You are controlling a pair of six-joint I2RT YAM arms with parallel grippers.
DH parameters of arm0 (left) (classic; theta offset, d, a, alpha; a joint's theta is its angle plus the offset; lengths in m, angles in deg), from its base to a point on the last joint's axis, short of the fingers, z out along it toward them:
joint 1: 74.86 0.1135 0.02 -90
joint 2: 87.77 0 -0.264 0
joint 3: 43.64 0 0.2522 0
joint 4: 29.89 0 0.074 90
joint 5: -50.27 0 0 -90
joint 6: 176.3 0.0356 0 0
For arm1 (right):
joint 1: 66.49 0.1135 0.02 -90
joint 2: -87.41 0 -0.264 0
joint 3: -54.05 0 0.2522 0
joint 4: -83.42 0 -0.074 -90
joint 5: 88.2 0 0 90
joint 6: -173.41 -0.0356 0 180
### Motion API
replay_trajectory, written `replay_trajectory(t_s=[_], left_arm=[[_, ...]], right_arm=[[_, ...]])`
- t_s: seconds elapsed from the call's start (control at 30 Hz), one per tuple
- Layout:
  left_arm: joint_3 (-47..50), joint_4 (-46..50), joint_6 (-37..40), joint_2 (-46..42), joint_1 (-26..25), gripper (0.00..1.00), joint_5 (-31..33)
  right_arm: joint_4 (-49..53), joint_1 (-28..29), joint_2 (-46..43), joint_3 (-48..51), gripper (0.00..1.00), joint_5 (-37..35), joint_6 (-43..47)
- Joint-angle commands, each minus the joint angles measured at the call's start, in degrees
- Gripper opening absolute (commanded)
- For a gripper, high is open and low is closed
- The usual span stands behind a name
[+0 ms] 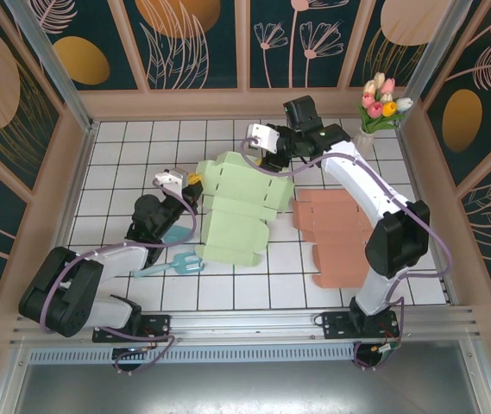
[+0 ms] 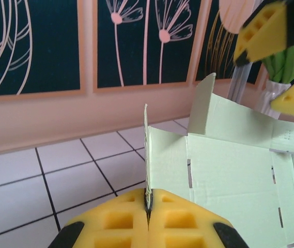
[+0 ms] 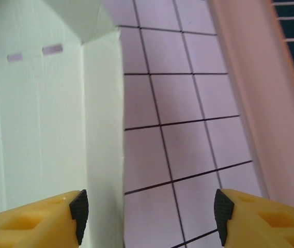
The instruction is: Fold the paper box
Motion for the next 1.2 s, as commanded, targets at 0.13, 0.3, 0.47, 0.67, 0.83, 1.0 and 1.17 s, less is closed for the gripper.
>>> replay_trajectory(t_s=[0.13,0.3,0.47,0.67,0.83,1.0,1.17], left_arm=[[0.44,-7.05,2.92,-0.35,-1.30,0.00,-1.63],[-0.08,-6.29,3.95,0.14,-1.89,0.00,-0.06],[-0.48,-5.15,5.13,0.52,-2.62,0.00,1.32],[-0.77,-4.52,5.73,0.68,-2.99,0.00,2.94],[-0.68,-4.26,5.78,0.36,-3.08,0.00,3.30],[-0.51,-3.82,5.73,-0.27,-3.28,0.00,3.45],[-0.48,-3.77,5.74,-0.38,-3.35,0.00,3.78]], right_arm=[[16.57,-0.64,5.42,-9.92,0.55,0.77,4.34],[21.78,-1.09,7.97,-14.18,0.50,1.56,4.01],[23.82,-1.06,8.98,-15.40,0.43,0.54,3.91],[24.60,-1.21,8.31,-14.71,0.37,-0.41,3.58],[24.64,-1.22,8.05,-13.53,0.34,-0.75,3.35],[24.47,-1.41,7.51,-12.01,0.27,-1.64,3.35],[23.86,-1.69,5.97,-10.27,0.23,-2.10,3.63]])
